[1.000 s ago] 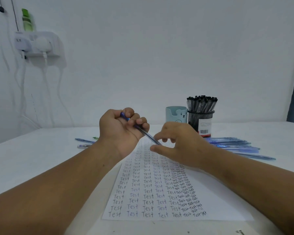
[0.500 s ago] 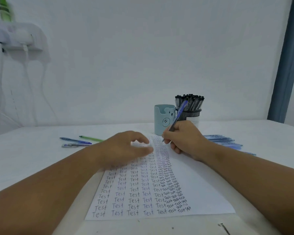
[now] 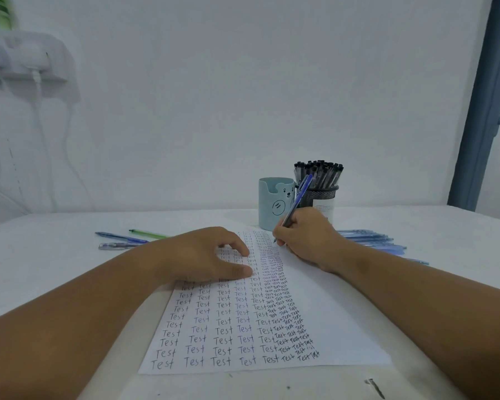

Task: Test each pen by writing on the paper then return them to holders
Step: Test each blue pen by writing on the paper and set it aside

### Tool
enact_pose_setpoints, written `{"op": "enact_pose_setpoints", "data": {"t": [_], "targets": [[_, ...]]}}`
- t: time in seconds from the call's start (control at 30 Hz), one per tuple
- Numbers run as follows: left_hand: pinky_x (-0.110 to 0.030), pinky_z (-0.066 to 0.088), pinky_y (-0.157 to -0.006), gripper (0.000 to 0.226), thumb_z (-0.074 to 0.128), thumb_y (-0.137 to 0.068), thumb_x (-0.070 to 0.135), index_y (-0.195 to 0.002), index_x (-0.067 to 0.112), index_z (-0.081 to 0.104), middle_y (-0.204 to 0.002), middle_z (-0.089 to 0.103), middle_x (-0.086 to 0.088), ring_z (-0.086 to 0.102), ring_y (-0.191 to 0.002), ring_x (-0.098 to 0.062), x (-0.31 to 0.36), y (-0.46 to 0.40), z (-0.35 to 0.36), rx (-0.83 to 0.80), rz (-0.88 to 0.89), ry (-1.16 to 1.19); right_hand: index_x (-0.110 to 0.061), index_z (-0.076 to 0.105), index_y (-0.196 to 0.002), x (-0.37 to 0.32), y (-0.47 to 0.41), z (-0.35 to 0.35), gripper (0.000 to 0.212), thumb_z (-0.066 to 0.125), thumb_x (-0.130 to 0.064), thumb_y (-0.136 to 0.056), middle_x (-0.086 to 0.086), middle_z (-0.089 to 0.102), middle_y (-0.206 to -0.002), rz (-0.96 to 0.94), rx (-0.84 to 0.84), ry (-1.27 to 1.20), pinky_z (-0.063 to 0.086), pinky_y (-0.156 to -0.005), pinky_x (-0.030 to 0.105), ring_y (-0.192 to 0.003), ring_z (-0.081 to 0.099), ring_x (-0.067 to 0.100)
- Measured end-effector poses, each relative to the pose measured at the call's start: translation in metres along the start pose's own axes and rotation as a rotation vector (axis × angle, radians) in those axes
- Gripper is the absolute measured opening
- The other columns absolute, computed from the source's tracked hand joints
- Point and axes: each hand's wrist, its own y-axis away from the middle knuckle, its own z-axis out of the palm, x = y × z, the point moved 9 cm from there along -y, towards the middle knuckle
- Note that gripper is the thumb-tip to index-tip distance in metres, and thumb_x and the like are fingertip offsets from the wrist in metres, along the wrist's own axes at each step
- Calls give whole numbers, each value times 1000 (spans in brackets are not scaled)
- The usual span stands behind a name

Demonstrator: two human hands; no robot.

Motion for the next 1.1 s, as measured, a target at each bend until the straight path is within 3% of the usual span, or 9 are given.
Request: {"op": "enact_pose_setpoints", "data": {"t": [0.23,0.4,0.7,1.1], "targets": [[-32,32,-114,41,69,-81,62,-119,49,59,-129,43,25,40,-127,-2,-3,0,2,-19,6,4,-9,72,-82,0,0,1,12,66,-14,-91,0,72,-84,15,-12,47,46,-66,22,-89,67,19],[-32,32,-115,41,69,-82,61,-120,48,59,-130,43,24,39,-125,-2,-3,0,3,-18,5,18,-9,72,-85,0,0,3,13,65,-16,-93,1,74,-80,4,-21,64,53,-81,31,-88,69,19],[-33,31,-115,41,69,-82,62,-119,49,59,-130,42,25,38,-128,-3,-3,-1,3,-20,0,27,-8,71,-90,0,0,4,11,64,-16,-93,4,74,-84,-1,-34,47,58,-86,36,-90,70,22],[-32,30,-115,41,68,-82,62,-120,48,58,-129,41,25,37,-128,-2,-3,0,3,-21,4,27,-8,70,-92,-1,0,2,10,64,-15,-94,3,73,-89,-13,-13,67,54,-72,23,-88,70,20]]}}
